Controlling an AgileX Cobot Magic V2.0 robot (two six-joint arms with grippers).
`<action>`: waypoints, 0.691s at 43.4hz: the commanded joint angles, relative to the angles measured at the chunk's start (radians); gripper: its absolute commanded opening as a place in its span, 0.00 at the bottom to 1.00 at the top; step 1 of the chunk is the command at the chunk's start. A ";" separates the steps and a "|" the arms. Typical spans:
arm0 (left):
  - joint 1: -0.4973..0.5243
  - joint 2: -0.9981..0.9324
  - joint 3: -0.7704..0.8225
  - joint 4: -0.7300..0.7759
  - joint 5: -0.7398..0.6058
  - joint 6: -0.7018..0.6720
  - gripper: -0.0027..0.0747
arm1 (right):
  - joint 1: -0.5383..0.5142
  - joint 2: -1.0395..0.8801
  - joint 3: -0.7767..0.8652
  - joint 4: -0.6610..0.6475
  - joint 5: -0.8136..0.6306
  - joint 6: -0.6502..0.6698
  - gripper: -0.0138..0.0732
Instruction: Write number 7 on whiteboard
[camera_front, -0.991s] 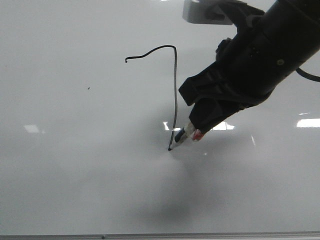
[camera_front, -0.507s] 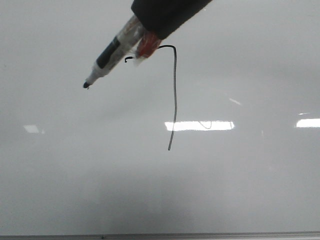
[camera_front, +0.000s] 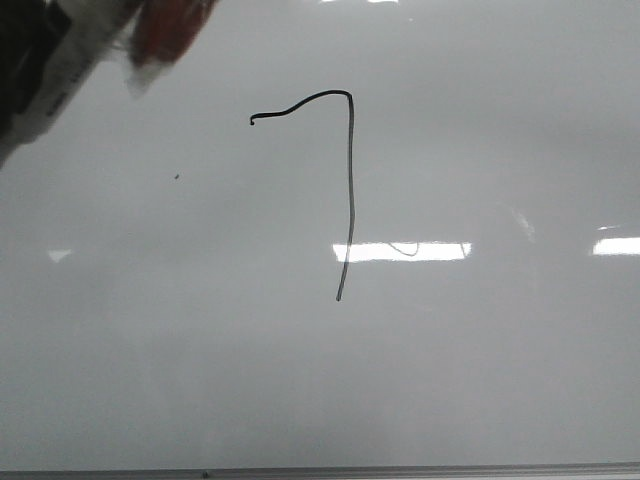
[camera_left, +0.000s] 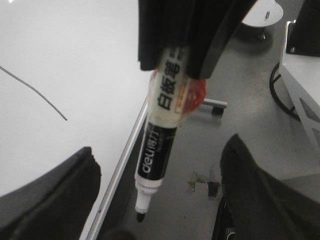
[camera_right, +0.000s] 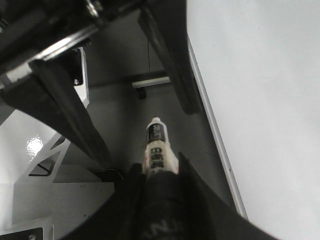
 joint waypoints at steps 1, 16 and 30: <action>-0.009 0.019 -0.038 -0.019 -0.051 0.011 0.68 | 0.018 -0.024 -0.044 0.009 -0.046 -0.013 0.09; -0.009 0.021 -0.038 -0.021 -0.035 0.037 0.34 | 0.028 -0.023 -0.048 0.010 -0.045 -0.013 0.09; -0.009 0.021 -0.038 -0.029 -0.029 0.037 0.09 | 0.028 -0.002 -0.048 0.009 -0.026 -0.013 0.14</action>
